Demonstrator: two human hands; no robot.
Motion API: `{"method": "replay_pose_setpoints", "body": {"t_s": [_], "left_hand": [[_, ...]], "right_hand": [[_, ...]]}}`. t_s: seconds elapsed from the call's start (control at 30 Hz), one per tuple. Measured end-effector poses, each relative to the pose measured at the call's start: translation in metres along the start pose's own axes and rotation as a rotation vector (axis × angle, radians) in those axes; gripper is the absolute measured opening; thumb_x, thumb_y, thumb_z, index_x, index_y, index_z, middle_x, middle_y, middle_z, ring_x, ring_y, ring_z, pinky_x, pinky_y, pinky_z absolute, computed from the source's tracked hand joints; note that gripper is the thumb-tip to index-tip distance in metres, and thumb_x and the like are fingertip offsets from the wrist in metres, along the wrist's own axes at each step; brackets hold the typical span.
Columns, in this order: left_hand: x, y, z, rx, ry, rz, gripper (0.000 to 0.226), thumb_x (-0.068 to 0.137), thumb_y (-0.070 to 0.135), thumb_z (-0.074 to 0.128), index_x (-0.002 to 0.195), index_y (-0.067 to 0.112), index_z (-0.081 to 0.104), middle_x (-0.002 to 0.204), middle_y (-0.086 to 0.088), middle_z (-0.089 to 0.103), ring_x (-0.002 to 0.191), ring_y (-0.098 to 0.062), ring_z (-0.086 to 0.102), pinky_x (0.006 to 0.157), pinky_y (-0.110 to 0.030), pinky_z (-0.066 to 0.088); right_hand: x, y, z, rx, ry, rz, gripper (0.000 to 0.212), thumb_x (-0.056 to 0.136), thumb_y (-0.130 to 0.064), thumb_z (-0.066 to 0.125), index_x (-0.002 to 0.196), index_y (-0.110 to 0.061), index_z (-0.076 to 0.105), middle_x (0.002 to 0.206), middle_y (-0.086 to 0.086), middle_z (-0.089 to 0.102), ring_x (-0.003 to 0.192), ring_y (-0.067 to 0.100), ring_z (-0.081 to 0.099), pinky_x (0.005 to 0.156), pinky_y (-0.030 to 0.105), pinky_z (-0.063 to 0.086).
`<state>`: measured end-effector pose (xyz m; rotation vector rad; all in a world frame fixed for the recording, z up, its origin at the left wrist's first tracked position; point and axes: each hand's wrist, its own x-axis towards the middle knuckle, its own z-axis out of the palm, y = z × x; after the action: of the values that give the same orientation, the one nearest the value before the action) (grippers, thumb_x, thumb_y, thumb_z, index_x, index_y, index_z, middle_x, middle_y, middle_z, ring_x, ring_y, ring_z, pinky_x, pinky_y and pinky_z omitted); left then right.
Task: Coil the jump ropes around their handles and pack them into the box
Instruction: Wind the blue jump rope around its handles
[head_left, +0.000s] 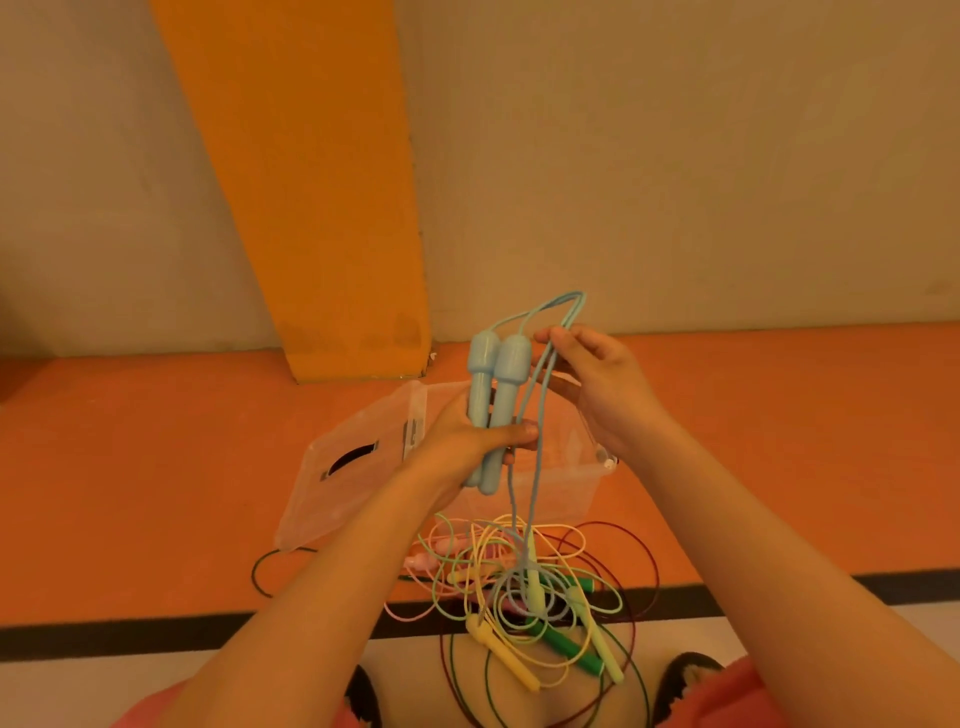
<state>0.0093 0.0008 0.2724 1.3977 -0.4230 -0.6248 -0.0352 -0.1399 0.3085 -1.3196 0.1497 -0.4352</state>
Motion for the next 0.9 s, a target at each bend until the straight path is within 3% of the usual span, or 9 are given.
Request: {"method": "replay_pose_setpoints", "body": {"t_s": [0.17, 0.3, 0.4, 0.47, 0.57, 0.63, 0.77, 0.83, 0.9], "left_hand": [[0.000, 0.004, 0.007, -0.006, -0.083, -0.005, 0.035, 0.080, -0.006, 0.069, 0.108, 0.006, 0.052, 0.084, -0.011, 0.067, 0.061, -0.013, 0.065, 0.049, -0.021, 0.048], [0.007, 0.011, 0.008, -0.096, 0.044, 0.081, 0.025, 0.080, -0.010, 0.068, 0.091, 0.008, 0.054, 0.068, -0.003, 0.067, 0.055, -0.010, 0.064, 0.047, -0.018, 0.048], [0.014, 0.021, 0.001, -0.243, 0.177, 0.136, 0.017, 0.081, -0.008, 0.065, 0.087, 0.006, 0.056, 0.058, 0.001, 0.066, 0.049, -0.008, 0.062, 0.046, -0.016, 0.048], [0.016, 0.028, -0.008, -0.279, 0.193, 0.147, 0.011, 0.083, -0.004, 0.065, 0.085, 0.004, 0.059, 0.058, 0.000, 0.066, 0.047, -0.006, 0.058, 0.047, -0.016, 0.048], [0.017, 0.035, -0.019, -0.286, 0.209, 0.178, 0.009, 0.084, -0.003, 0.065, 0.083, 0.004, 0.060, 0.060, -0.001, 0.066, 0.048, -0.008, 0.057, 0.050, -0.016, 0.049], [0.018, 0.035, -0.026, -0.274, 0.226, 0.185, 0.009, 0.085, -0.004, 0.064, 0.083, 0.004, 0.060, 0.063, -0.004, 0.067, 0.051, -0.009, 0.060, 0.051, -0.016, 0.050], [0.020, 0.025, -0.035, -0.254, 0.223, 0.112, 0.017, 0.088, -0.003, 0.061, 0.102, 0.006, 0.056, 0.089, -0.011, 0.068, 0.077, -0.017, 0.067, 0.061, -0.023, 0.057], [0.020, 0.017, -0.036, -0.227, 0.219, 0.058, 0.027, 0.088, 0.000, 0.063, 0.111, 0.007, 0.053, 0.096, -0.014, 0.063, 0.085, -0.022, 0.066, 0.068, -0.034, 0.060], [0.019, 0.010, -0.033, -0.148, 0.185, 0.011, 0.029, 0.087, 0.006, 0.067, 0.113, 0.011, 0.055, 0.103, -0.019, 0.065, 0.096, -0.031, 0.066, 0.086, -0.049, 0.056]], "right_hand": [[0.001, 0.003, -0.006, -0.028, 0.032, 0.000, 0.019, 0.097, -0.016, 0.050, 0.086, -0.014, 0.065, 0.082, 0.002, 0.064, 0.076, 0.012, 0.061, 0.068, 0.022, 0.052], [-0.003, 0.007, -0.010, -0.048, 0.014, 0.071, 0.019, 0.095, -0.029, 0.051, 0.095, -0.016, 0.065, 0.085, 0.002, 0.064, 0.082, 0.014, 0.062, 0.078, 0.031, 0.049], [-0.013, 0.018, -0.010, -0.125, -0.270, 0.216, 0.037, 0.085, -0.043, 0.050, 0.110, -0.019, 0.063, 0.106, 0.002, 0.068, 0.103, 0.014, 0.064, 0.088, 0.028, 0.051], [-0.023, 0.032, -0.010, -0.259, -0.471, 0.346, 0.037, 0.088, -0.039, 0.051, 0.121, -0.023, 0.059, 0.119, -0.002, 0.066, 0.115, 0.011, 0.059, 0.096, 0.028, 0.047], [-0.034, 0.055, -0.010, -0.573, -0.603, 0.440, 0.019, 0.095, -0.028, 0.055, 0.113, -0.027, 0.060, 0.113, -0.009, 0.066, 0.110, 0.007, 0.059, 0.095, 0.027, 0.045], [-0.035, 0.064, -0.010, -0.648, -0.597, 0.410, 0.013, 0.098, -0.018, 0.050, 0.102, -0.015, 0.062, 0.106, 0.002, 0.066, 0.100, 0.014, 0.062, 0.093, 0.030, 0.049], [-0.030, 0.053, -0.009, -0.487, -0.471, 0.384, 0.018, 0.102, -0.012, 0.040, 0.092, -0.013, 0.055, 0.099, 0.008, 0.067, 0.091, 0.018, 0.066, 0.087, 0.032, 0.053], [-0.024, 0.042, -0.007, -0.293, -0.387, 0.357, 0.018, 0.102, -0.013, 0.038, 0.093, -0.013, 0.054, 0.098, 0.009, 0.068, 0.089, 0.020, 0.068, 0.083, 0.032, 0.055], [-0.018, 0.028, -0.005, -0.075, -0.295, 0.300, 0.018, 0.101, -0.011, 0.039, 0.092, -0.012, 0.054, 0.095, 0.013, 0.070, 0.087, 0.024, 0.070, 0.084, 0.035, 0.056]]}}
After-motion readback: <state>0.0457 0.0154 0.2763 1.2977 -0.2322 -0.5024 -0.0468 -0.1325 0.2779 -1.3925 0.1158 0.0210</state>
